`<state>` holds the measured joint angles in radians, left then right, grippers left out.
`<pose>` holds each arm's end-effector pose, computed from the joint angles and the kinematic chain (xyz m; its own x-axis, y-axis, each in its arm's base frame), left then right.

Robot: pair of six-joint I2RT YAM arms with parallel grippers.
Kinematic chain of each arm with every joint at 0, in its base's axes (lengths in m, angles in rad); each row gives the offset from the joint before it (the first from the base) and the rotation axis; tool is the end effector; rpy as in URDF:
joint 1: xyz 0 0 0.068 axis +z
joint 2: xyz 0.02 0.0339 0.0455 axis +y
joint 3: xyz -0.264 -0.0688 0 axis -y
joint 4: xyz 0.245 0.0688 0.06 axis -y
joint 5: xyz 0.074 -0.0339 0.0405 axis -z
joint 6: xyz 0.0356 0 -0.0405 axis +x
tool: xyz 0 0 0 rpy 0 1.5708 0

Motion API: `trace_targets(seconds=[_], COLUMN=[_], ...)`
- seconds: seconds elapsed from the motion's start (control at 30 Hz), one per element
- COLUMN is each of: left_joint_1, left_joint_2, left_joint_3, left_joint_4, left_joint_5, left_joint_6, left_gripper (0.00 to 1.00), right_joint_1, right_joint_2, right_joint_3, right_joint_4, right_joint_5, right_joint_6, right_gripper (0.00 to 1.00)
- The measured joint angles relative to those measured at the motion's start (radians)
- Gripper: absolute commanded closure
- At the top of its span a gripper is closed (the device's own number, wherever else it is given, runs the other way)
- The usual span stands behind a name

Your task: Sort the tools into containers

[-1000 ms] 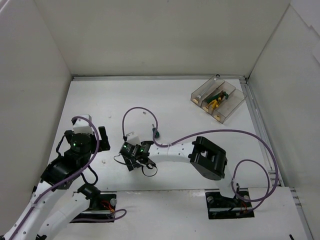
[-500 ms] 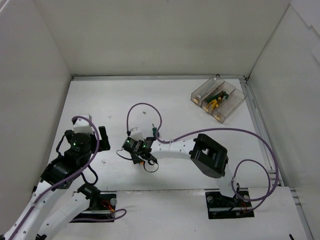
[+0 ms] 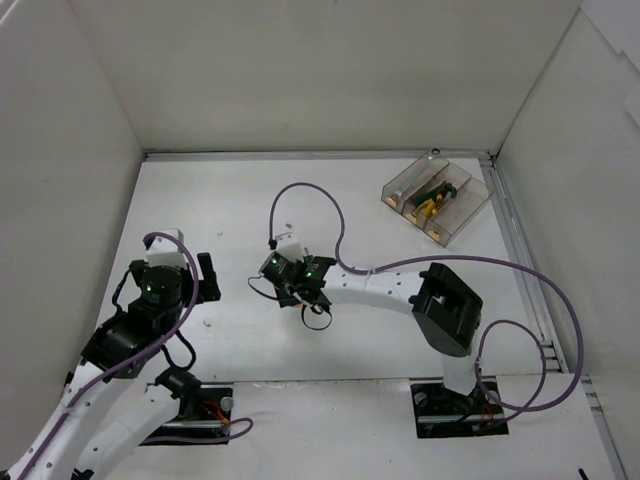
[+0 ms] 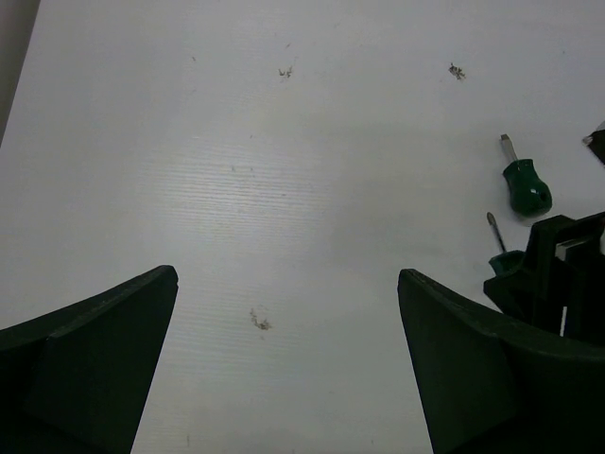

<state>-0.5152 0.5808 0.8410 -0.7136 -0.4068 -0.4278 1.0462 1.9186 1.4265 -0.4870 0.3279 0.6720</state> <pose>0.1083 -0.0452 0.3326 -0.4061 -0.2079 -0.8899 -0.0280 0.9762 -0.2153 0.2174 0.3529 0.2094 -0.7794 -0.1702 -0.6029 -0.3120 0.9400 0.1381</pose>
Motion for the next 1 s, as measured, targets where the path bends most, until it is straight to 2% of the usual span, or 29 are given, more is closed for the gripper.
trace_targets(seconds=[0.2, 0.37, 0.47, 0.67, 1.0], left_joint_1=[0.0, 0.0, 0.0, 0.0, 0.0], left_joint_2=[0.002, 0.002, 0.002, 0.008, 0.008], left_joint_3=[0.0, 0.0, 0.0, 0.0, -0.002], left_joint_4=[0.0, 0.0, 0.001, 0.005, 0.007], left_joint_5=[0.01, 0.014, 0.017, 0.021, 0.023], left_joint_6=[0.0, 0.0, 0.001, 0.001, 0.005], left_gripper=[0.0, 0.0, 0.0, 0.0, 0.0], right_joint_1=[-0.107, -0.303, -0.462, -0.755, -1.072], right_joint_2=[-0.163, -0.29, -0.342, -0.384, -0.354], right_joint_3=[-0.042, -0.104, -0.138, -0.158, -0.099], right_joint_4=[0.002, 0.002, 0.002, -0.008, -0.029], right_joint_5=[0.02, 0.061, 0.084, 0.105, 0.092], right_joint_6=[-0.03, -0.063, -0.089, -0.145, -0.202], right_gripper=[1.0, 1.0, 1.0, 1.0, 1.0])
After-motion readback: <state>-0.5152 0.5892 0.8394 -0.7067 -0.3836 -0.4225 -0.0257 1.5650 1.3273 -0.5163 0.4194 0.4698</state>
